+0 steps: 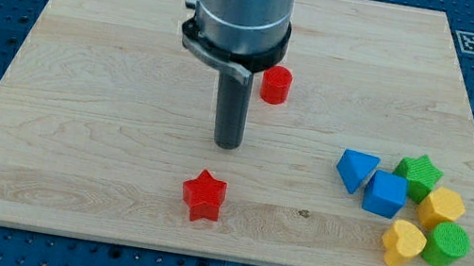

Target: Move the red circle closer to the red star

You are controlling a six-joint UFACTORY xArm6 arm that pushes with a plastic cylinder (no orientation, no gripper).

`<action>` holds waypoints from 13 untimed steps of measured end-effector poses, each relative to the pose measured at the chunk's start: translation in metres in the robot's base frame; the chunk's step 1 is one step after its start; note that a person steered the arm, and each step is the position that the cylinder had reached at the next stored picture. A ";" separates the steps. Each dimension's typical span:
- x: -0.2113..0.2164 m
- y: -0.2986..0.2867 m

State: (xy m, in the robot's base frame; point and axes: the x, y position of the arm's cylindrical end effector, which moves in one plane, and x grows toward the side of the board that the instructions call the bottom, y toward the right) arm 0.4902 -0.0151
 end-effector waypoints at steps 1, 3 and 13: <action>0.000 0.000; -0.009 0.005; -0.142 0.059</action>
State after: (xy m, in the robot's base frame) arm 0.3481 0.0439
